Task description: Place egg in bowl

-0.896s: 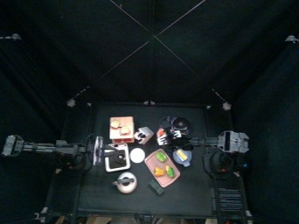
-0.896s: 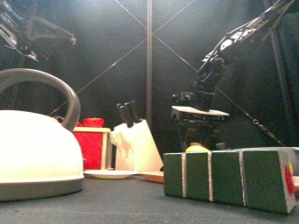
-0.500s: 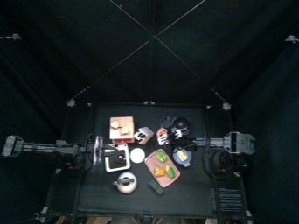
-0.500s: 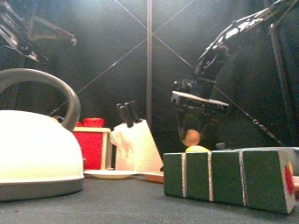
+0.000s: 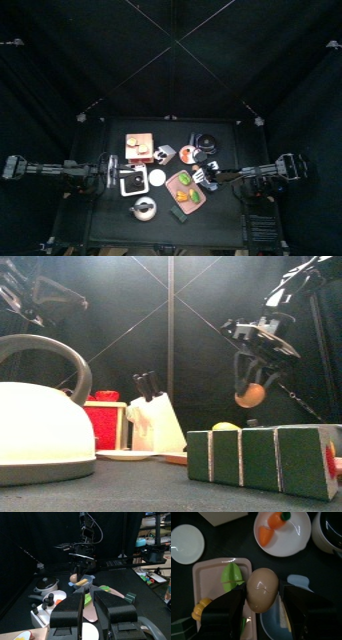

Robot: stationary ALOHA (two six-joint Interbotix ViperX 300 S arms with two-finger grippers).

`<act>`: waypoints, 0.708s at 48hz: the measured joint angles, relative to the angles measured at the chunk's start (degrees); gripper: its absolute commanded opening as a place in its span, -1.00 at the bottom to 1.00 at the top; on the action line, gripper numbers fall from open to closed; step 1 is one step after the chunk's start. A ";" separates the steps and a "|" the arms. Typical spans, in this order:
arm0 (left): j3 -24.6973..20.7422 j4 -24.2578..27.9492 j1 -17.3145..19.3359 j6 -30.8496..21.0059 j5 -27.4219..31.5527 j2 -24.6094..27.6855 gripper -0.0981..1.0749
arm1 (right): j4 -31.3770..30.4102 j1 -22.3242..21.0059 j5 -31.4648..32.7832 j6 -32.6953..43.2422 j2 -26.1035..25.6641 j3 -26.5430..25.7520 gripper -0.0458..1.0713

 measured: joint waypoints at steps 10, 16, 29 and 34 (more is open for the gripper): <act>0.18 -0.09 0.26 0.00 0.00 0.00 0.19 | 2.11 0.79 -0.53 0.09 -3.96 4.83 0.31; 0.26 -0.09 0.44 0.00 0.00 0.00 0.19 | 3.25 1.58 -1.41 0.00 -5.10 6.68 0.36; 0.26 0.00 0.62 0.00 0.00 0.00 0.19 | 5.01 1.93 -2.11 0.00 -5.36 8.00 0.55; 0.26 -0.09 0.70 0.00 -0.09 0.00 0.19 | 5.19 2.02 -2.72 0.00 -5.36 8.09 0.64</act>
